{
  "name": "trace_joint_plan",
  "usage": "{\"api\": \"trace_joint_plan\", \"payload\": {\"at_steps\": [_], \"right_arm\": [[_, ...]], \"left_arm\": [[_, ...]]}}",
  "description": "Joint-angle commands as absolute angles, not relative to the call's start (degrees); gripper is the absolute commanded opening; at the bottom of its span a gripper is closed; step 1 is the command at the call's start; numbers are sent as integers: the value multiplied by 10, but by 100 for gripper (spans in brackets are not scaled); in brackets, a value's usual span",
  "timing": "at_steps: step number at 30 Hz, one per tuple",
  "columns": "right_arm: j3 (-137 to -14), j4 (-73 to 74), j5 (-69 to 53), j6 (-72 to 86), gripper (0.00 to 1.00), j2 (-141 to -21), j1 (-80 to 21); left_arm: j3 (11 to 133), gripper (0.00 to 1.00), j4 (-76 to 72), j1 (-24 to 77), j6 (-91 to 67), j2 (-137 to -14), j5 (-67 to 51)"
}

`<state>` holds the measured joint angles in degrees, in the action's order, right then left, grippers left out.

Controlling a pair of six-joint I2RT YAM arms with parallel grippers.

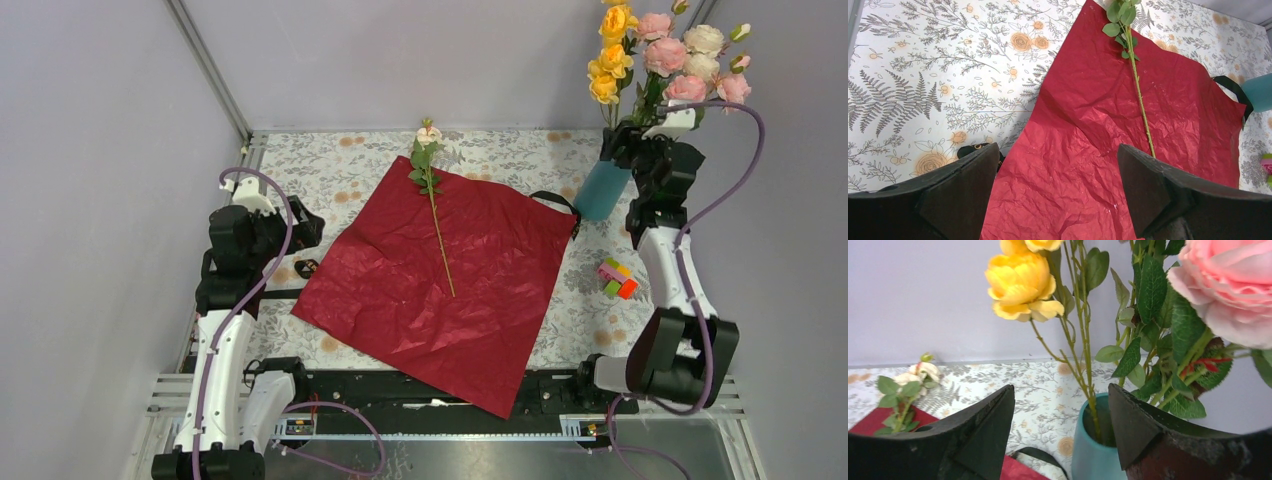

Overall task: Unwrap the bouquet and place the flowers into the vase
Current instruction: Insert the fake flower into the vase, then pick up the fake flower from the wrapping paper.

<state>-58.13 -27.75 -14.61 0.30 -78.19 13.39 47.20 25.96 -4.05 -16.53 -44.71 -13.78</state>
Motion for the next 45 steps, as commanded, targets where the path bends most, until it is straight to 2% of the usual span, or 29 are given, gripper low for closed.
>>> {"api": "trace_joint_plan", "payload": {"at_steps": [1,12,16,19,25,29,36,45], "right_arm": [[-551,-249,-150,69,75,-690,134],[-527,3,-125,157,76,-534,134],[-533,103,-61,218,75,-501,134],[-521,144,-61,259,72,-488,135],[-476,180,-84,281,70,-464,130],[-453,195,-97,285,69,-457,121],[-439,210,-100,274,68,-448,104],[-436,214,-102,263,67,-445,98]], "left_arm": [[470,95,235,-43,-169,-435,-133],[461,91,237,5,-241,-449,-98],[440,88,227,81,-286,-454,-45],[429,87,219,178,-316,-478,20],[446,83,179,327,-370,-587,88],[482,84,137,388,-391,-679,112],[588,83,88,414,-408,-851,113],[705,78,113,423,-394,-1005,141]]}}
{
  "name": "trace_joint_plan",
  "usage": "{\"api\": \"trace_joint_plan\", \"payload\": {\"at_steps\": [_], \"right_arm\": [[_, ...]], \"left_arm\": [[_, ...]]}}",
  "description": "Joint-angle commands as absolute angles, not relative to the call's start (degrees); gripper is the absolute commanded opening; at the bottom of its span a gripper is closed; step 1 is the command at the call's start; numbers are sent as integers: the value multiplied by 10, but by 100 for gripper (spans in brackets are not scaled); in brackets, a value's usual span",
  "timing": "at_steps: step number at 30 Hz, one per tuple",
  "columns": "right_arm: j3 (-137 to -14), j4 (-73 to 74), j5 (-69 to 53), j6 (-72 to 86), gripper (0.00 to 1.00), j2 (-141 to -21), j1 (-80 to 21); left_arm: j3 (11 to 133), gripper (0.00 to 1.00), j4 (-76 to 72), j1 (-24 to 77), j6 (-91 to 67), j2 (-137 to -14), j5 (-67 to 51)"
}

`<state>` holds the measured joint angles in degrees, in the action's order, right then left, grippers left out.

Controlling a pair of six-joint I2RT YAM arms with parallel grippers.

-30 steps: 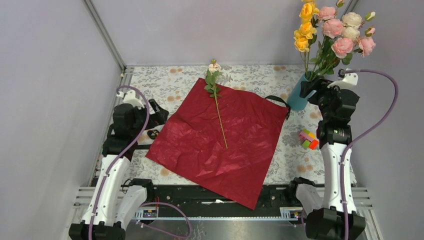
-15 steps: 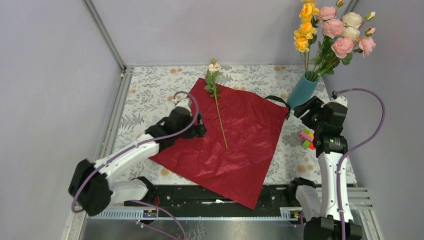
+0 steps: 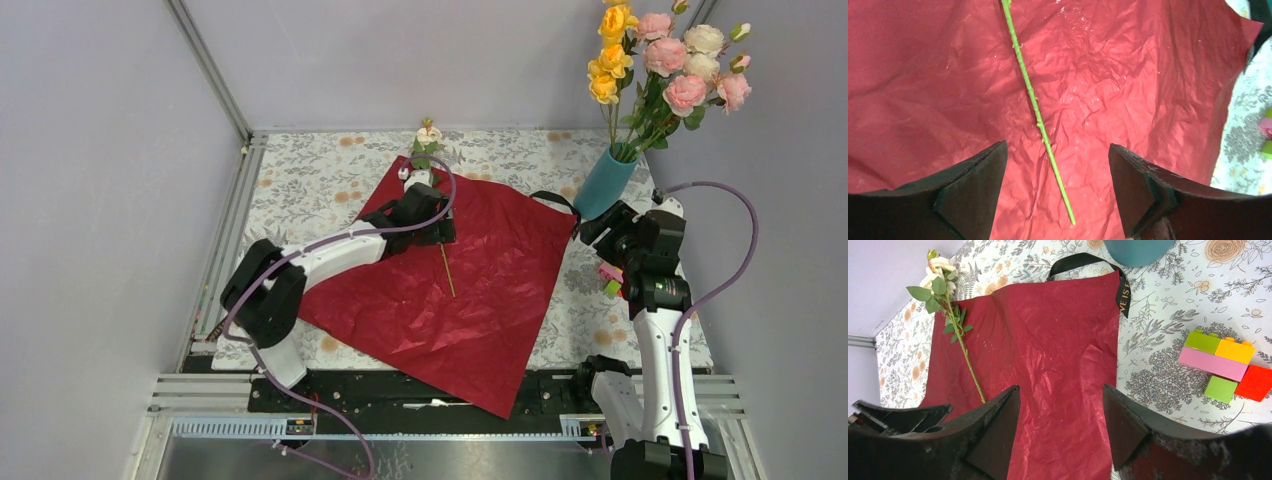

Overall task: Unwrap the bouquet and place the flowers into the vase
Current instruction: Pick up the fake flower from the wrapping paper.

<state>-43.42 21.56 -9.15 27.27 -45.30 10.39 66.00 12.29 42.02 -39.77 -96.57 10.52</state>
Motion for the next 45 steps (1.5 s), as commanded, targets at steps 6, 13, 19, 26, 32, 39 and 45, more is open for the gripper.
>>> {"api": "trace_joint_plan", "payload": {"at_steps": [6,13,19,26,32,39,45], "right_arm": [[-440,213,-108,260,67,-453,97],[-440,213,-115,260,67,-453,96],[-441,213,-119,260,67,-455,95],[-441,213,-121,261,67,-457,94],[-441,213,-125,258,66,-457,93],[-444,212,-127,259,65,-458,93],[-443,211,-129,262,65,-458,92]], "left_arm": [[770,65,158,422,-375,-1079,163],[797,56,176,422,-377,-1116,171],[812,48,181,422,-382,-1147,152],[822,40,187,421,-383,-1166,141],[817,37,185,422,-383,-1174,136],[812,23,184,422,-385,-1175,136],[801,12,185,417,-390,-1162,132]]}}
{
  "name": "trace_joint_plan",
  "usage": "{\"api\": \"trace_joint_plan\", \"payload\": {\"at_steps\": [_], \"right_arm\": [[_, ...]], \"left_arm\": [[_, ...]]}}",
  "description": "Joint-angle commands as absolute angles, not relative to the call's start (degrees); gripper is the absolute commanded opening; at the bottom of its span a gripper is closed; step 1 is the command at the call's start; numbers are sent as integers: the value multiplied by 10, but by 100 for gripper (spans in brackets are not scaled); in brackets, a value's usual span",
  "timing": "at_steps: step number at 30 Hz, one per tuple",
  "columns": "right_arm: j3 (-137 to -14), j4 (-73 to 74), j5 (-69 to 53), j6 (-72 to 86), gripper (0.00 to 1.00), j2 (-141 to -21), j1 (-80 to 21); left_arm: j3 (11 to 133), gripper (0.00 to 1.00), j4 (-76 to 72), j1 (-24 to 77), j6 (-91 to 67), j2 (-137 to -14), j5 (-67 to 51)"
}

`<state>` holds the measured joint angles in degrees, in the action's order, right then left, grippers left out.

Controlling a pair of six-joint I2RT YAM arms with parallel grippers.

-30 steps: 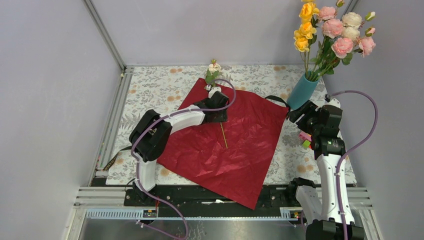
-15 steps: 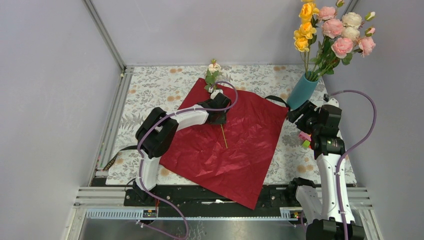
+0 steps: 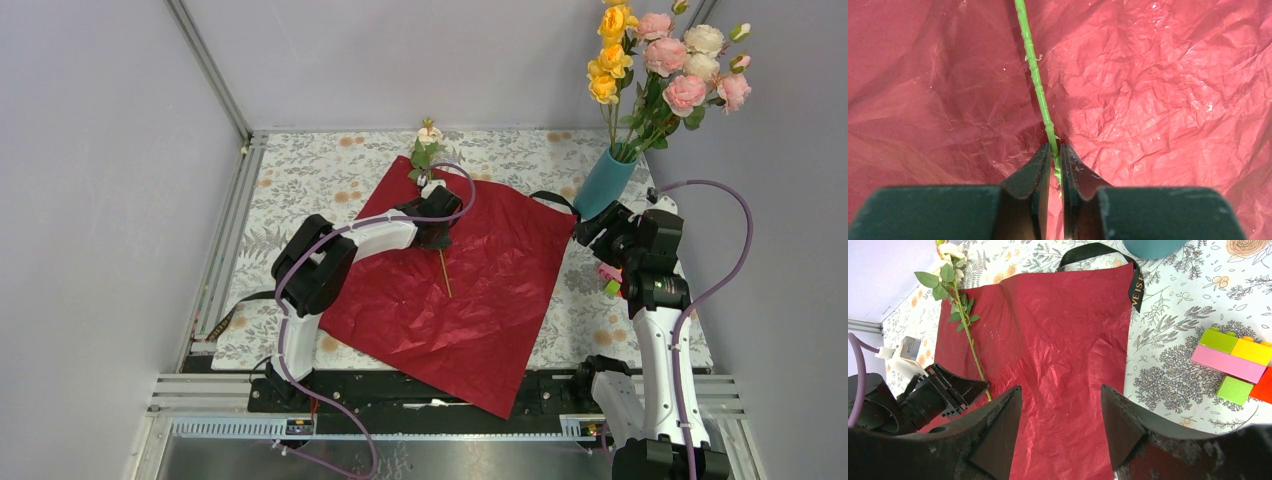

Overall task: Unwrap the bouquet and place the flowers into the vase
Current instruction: Pick up the fake flower from the wrapping paper.

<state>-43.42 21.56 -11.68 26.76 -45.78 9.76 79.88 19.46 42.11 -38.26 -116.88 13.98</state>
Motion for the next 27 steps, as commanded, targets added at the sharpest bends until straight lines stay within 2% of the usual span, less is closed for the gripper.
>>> {"api": "trace_joint_plan", "payload": {"at_steps": [1,4,19,27], "right_arm": [[-443,210,-130,261,65,-457,92],[-442,211,-131,262,65,-456,92],[-441,206,-144,266,65,-456,91],[-437,174,-208,282,67,-465,90]], "left_arm": [[796,10,183,416,-392,-1158,132],[777,0,175,408,-398,-1149,127],[692,0,74,400,-419,-1035,104],[619,0,-36,399,-403,-948,66]]}}
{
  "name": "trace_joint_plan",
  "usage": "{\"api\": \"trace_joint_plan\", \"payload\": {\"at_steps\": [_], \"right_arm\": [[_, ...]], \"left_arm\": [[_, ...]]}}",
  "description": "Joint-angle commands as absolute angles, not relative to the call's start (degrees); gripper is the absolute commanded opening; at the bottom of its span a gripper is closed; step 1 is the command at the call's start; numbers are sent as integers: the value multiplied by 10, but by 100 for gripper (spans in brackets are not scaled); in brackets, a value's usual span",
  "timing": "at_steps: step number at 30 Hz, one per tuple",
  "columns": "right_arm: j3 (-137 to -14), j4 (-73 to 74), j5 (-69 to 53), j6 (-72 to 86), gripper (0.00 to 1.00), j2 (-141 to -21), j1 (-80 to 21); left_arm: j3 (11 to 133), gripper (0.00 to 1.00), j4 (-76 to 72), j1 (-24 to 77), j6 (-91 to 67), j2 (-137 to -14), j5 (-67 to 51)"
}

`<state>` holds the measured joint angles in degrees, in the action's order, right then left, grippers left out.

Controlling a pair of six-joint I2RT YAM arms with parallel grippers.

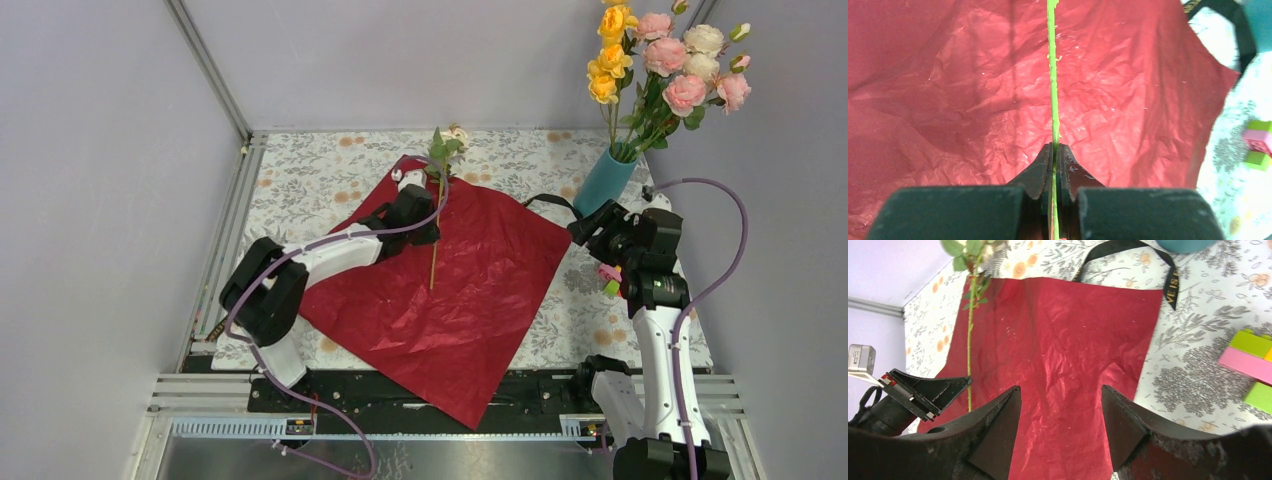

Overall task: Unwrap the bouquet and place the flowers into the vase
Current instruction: Pick up the fake flower from the wrapping paper.

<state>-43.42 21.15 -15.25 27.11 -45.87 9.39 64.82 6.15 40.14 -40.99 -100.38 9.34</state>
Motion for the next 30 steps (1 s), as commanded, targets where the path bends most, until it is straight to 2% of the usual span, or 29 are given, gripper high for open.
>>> {"api": "trace_joint_plan", "payload": {"at_steps": [1,5,10,22,30], "right_arm": [[-437,161,-230,284,67,-471,90],[-443,130,-306,303,67,-503,78],[-447,110,-309,319,67,-537,31],[-421,97,-262,332,65,-575,-56],[-383,15,-205,421,65,-622,-133]], "left_arm": [[614,0,-33,399,-405,-938,67],[586,0,-46,399,-403,-896,53],[557,0,-52,399,-415,-865,20],[503,0,-35,423,-357,-896,-2],[439,0,-89,431,-458,-864,-25]]}}
